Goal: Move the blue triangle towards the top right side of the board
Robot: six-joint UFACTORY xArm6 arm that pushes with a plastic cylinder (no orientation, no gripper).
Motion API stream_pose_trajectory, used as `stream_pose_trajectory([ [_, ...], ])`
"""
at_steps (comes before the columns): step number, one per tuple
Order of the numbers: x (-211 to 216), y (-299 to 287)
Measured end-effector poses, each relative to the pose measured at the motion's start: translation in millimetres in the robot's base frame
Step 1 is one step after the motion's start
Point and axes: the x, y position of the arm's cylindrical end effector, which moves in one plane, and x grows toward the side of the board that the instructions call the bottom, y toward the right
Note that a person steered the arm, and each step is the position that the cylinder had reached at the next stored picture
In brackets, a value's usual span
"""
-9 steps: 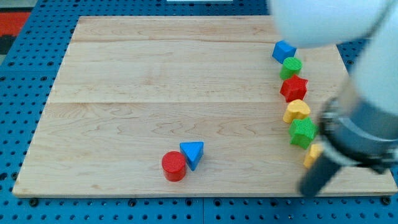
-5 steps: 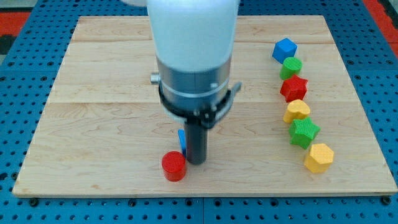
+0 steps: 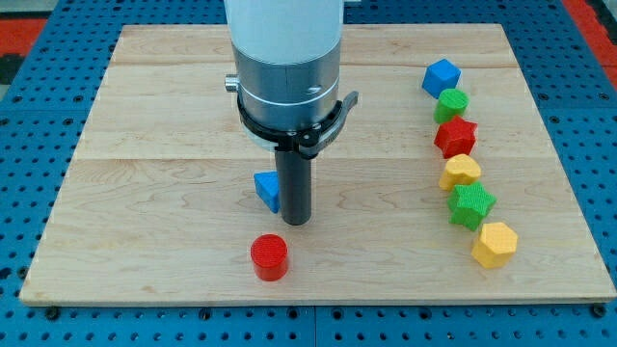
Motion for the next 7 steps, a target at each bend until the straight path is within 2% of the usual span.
stream_pose_trajectory([
  [2, -3.8, -16.7],
  [3, -30.6, -78.4],
  [4, -104.8, -32.5],
  [5, -197.4, 10.3],
  [6, -240.4, -8.4],
  [7, -240.4, 54.2],
])
